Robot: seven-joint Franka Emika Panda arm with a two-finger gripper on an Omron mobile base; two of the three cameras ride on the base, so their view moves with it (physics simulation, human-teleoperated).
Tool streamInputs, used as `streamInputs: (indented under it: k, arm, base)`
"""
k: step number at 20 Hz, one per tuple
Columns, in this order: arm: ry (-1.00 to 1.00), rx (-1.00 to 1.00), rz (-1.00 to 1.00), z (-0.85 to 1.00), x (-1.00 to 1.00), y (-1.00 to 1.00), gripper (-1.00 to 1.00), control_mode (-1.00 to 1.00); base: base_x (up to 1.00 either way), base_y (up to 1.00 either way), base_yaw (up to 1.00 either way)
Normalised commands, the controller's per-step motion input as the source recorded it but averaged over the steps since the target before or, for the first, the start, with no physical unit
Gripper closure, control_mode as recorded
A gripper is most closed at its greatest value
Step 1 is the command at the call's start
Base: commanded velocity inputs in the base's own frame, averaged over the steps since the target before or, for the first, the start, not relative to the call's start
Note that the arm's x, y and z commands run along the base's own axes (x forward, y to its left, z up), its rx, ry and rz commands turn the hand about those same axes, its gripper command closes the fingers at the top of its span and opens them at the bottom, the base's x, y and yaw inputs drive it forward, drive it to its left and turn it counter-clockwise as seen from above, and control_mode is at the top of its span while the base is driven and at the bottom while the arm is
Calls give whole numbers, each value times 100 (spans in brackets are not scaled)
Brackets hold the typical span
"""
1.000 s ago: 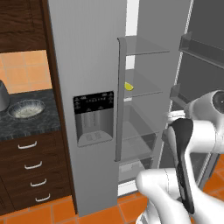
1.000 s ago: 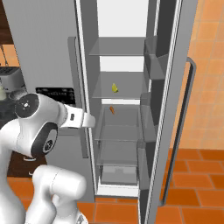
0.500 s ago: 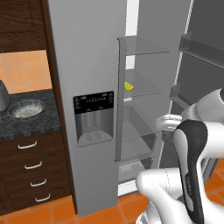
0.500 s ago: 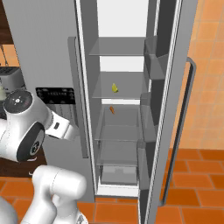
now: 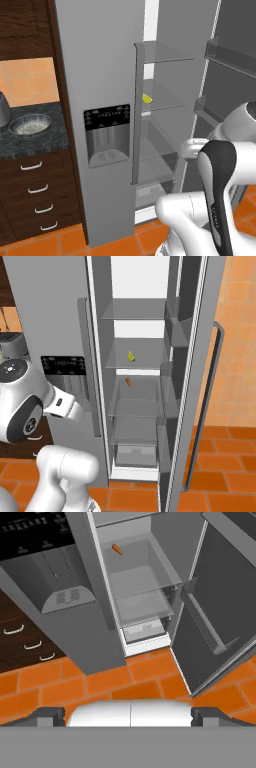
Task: Grab a lemon wedge from the fridge and one ice cube from the ice bowl, and put them in the glass of lemonade.
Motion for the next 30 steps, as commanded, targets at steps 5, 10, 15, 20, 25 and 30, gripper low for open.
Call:
streamInputs:
  k: [5,10,15,20,25,30]
  arm:
    - [2,0,0,-9,-17,0,-100,-100]
    - [0,0,0,-13,-19,0,-100,100]
    - [0,0,0,0,0,0,-100,100]
    - [0,0,0,0,0,0,-100,100]
    - [0,0,0,0,0,0,-100,100]
    - [0,0,0,0,0,0,-100,100]
  base:
    - [0,0,0]
    - [-1,-4,0]
    - [5,-40,-1]
    - [37,-23,0]
    - [78,-2,1]
    - [53,-33,2]
